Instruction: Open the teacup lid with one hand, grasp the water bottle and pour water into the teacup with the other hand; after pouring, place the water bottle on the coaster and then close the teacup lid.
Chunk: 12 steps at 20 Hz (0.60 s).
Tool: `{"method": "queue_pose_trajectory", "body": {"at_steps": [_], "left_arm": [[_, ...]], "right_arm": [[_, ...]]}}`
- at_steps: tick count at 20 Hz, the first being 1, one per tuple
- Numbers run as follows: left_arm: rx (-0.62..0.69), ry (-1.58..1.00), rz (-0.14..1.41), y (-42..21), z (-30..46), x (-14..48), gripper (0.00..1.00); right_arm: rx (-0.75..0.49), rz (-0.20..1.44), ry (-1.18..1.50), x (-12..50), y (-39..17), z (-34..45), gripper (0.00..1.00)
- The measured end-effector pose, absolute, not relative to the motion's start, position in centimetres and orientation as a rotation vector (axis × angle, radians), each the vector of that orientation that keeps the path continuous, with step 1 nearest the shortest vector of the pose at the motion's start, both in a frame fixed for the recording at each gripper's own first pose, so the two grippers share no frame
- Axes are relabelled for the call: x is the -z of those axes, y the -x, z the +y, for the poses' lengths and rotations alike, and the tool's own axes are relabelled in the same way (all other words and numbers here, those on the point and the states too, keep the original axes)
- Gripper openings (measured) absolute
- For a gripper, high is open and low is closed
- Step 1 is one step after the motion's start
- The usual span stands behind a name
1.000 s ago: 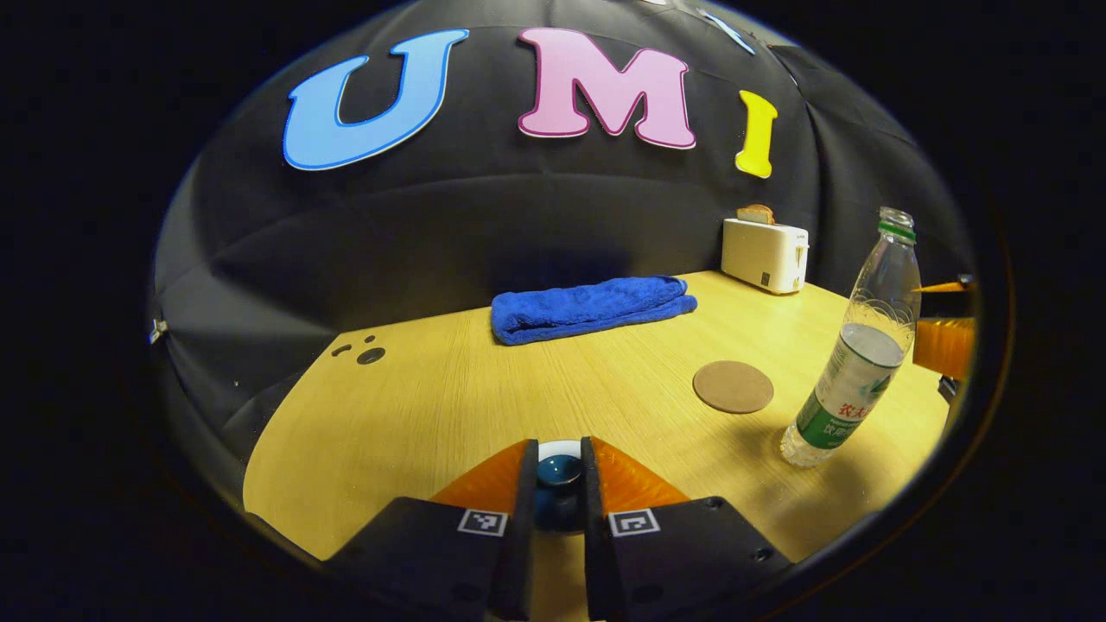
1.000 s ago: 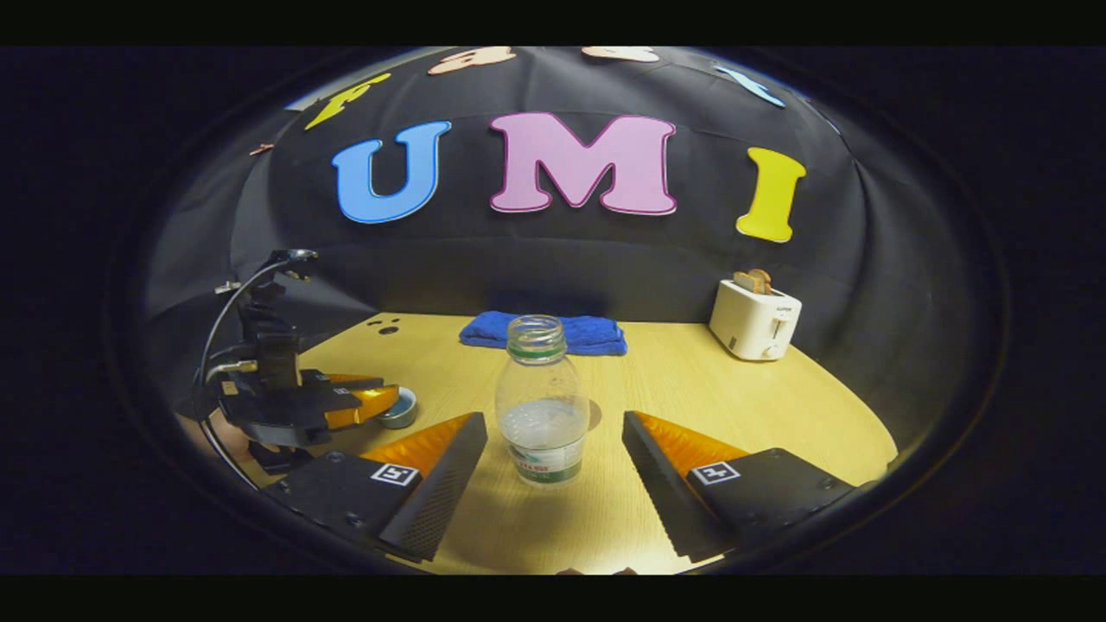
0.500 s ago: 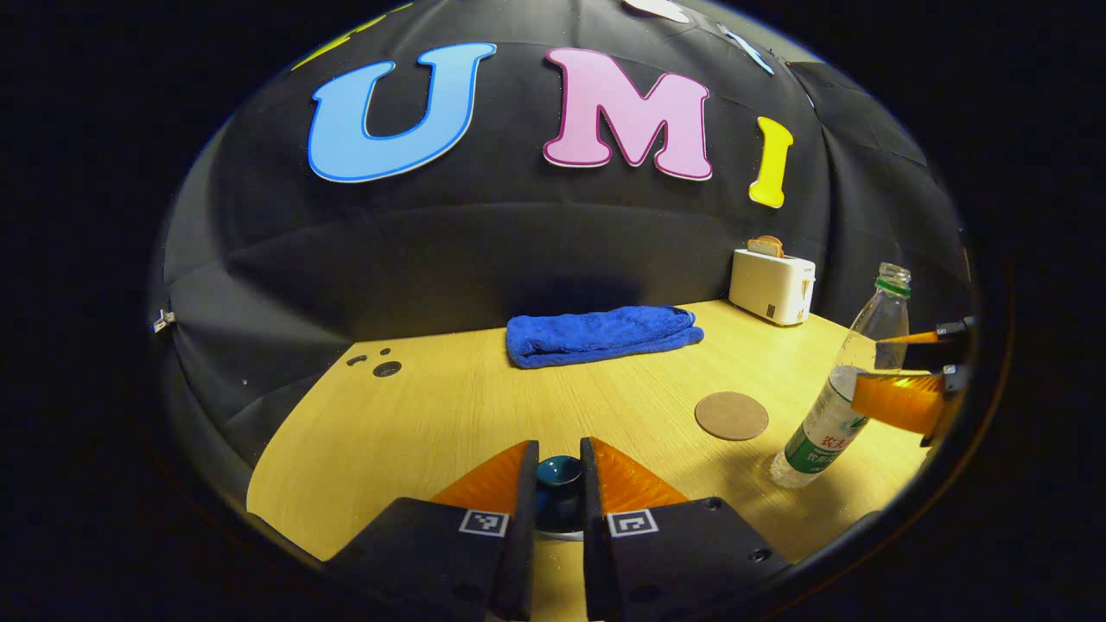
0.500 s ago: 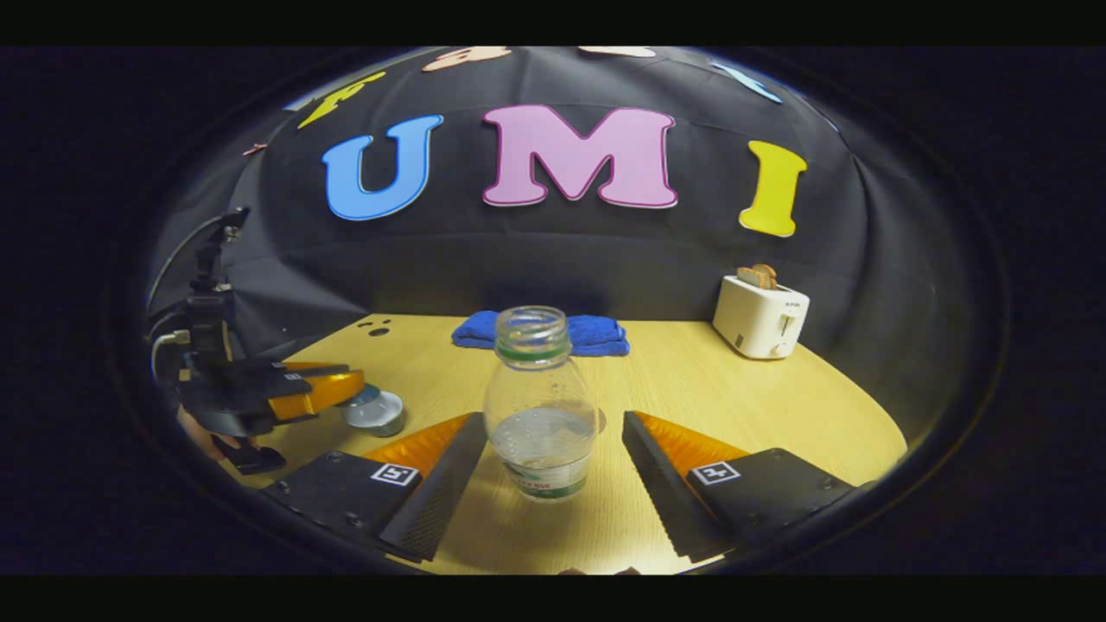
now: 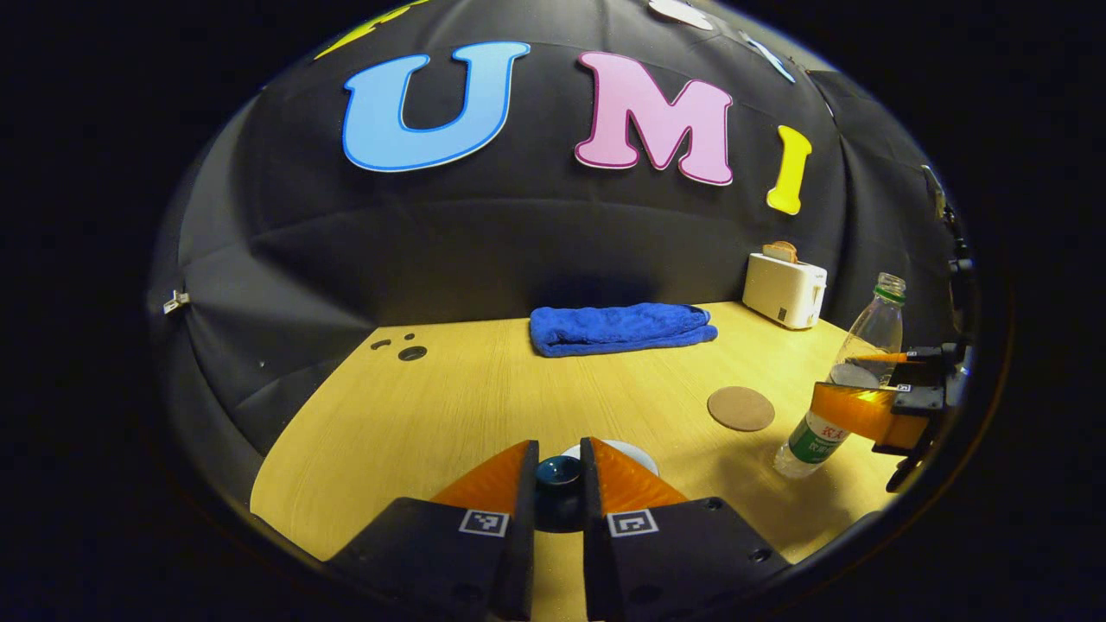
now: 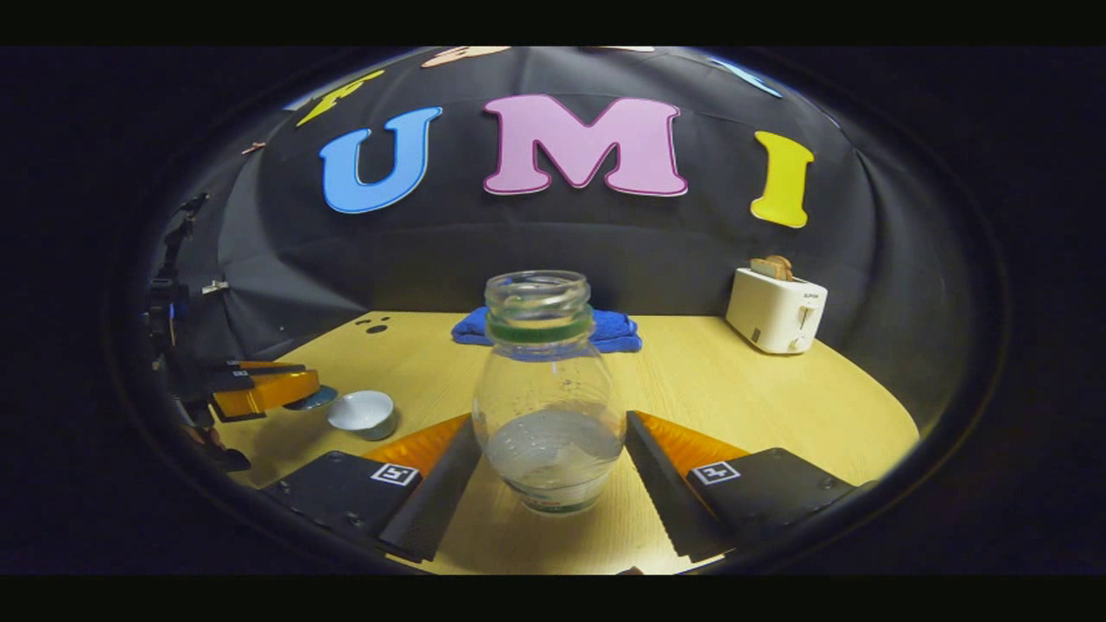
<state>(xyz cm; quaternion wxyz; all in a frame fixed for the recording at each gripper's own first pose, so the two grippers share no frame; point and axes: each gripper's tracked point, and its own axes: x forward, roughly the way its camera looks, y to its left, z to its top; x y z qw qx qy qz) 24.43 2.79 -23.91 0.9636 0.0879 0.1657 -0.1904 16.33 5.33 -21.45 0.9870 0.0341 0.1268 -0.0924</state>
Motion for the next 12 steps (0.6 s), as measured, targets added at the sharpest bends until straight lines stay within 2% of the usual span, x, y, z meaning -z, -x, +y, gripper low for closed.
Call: {"method": "queue_pose_trajectory", "body": {"at_steps": [1, 2, 4, 5, 6, 7, 8, 11, 12], "left_arm": [[0.382, -0.178, 0.334, -24.4, 3.0, 23.9, 0.24], [0.379, -0.179, 0.333, -24.3, 3.1, 23.8, 0.27], [0.373, -0.182, 0.332, -24.3, 3.4, 23.7, 0.27], [0.372, -0.181, 0.328, -24.3, 3.4, 23.7, 0.27], [0.37, -0.182, 0.326, -24.2, 3.5, 23.5, 0.27], [0.368, -0.183, 0.325, -24.1, 3.6, 23.5, 0.27], [0.366, -0.183, 0.323, -24.0, 3.6, 23.3, 0.27], [0.36, -0.185, 0.315, -23.5, 3.9, 22.9, 0.27], [0.357, -0.186, 0.307, -23.3, 4.1, 22.5, 0.27]], "right_arm": [[0.181, 0.258, -0.062, 21.7, -16.5, 5.3, 0.98], [0.182, 0.259, -0.048, 21.9, -16.7, 5.1, 0.98], [0.177, 0.257, -0.031, 22.2, -17.1, 4.9, 0.96], [0.167, 0.256, -0.035, 22.2, -17.2, 5.2, 0.92], [0.159, 0.255, -0.037, 22.1, -17.2, 5.4, 0.83], [0.149, 0.254, -0.032, 22.1, -17.4, 5.5, 0.82], [0.132, 0.253, -0.023, 22.1, -17.5, 5.9, 0.84], [0.113, 0.267, 0.054, 22.0, -17.6, 6.1, 0.74], [0.106, 0.279, 0.088, 22.0, -17.7, 6.3, 0.76]]}}
